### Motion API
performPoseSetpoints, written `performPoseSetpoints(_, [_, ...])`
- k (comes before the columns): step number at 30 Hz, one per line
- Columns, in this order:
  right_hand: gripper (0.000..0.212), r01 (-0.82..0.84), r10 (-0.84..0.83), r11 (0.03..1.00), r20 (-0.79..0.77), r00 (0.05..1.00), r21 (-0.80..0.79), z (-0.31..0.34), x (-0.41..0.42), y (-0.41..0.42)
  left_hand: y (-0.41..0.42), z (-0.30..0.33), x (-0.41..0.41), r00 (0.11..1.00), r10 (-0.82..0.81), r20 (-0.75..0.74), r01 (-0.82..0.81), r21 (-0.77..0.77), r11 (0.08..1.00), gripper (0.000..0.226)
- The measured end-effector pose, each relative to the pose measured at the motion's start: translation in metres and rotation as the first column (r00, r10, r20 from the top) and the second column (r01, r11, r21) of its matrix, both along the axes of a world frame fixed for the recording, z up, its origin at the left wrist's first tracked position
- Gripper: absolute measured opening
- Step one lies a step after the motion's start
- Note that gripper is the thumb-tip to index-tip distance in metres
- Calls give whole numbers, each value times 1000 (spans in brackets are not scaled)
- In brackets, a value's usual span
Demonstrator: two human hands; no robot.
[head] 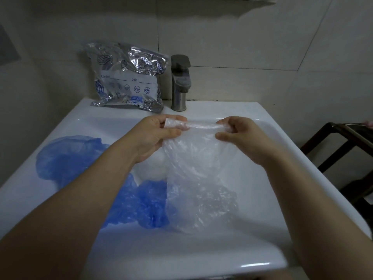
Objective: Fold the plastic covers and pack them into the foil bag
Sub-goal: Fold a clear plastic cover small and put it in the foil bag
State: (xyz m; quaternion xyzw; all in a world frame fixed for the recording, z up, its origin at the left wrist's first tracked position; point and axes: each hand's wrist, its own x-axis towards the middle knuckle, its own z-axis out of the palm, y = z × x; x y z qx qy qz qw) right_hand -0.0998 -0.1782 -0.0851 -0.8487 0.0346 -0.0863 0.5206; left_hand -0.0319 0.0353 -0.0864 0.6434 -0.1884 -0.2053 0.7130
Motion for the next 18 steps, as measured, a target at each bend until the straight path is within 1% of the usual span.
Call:
performPoseSetpoints(1, [5, 23, -22, 999, 29, 999, -38, 1, 0, 1, 0, 0, 0, 1000, 6, 3, -6, 3, 1000, 25])
performPoseSetpoints(4, [17, 29, -25, 998, 63, 998, -60, 1, -1, -1, -3, -2, 0, 998, 59, 18, -59, 46, 997, 15])
performPoseSetpoints(6, [24, 4, -1, 999, 59, 998, -49, 2, -3, -3, -5, -4, 0, 996, 87, -8, -86, 42, 995, 9])
performPoseSetpoints(8, [28, -35, 33, 998, 47, 998, 47, 1, -4, -5, -6, -3, -2, 995, 98, -22, -98, -2, 995, 7])
performPoseSetpoints(10, [25, -86, 80, 975, 38, 996, 205, 0, -3, -8, -8, 0, -4, 994, 106, 29, -105, -42, 994, 9])
performPoseSetpoints(13, [18, -139, 134, 886, 43, 990, 442, 1, -2, -11, -11, 6, -7, 990, 118, 81, -107, -133, 985, 16])
performPoseSetpoints(14, [20, -144, 140, 850, 47, 989, 507, 2, -2, -12, -11, 6, -7, 988, 123, 92, -108, -156, 982, 22])
performPoseSetpoints(16, [25, -145, 131, 797, 66, 989, 586, 2, -2, -12, -11, 7, -9, 984, 124, 129, -102, -163, 981, 30])
performPoseSetpoints(18, [26, -147, 125, 782, 78, 989, 606, 3, -2, -10, -11, 6, -11, 978, 134, 157, -114, -133, 985, 31])
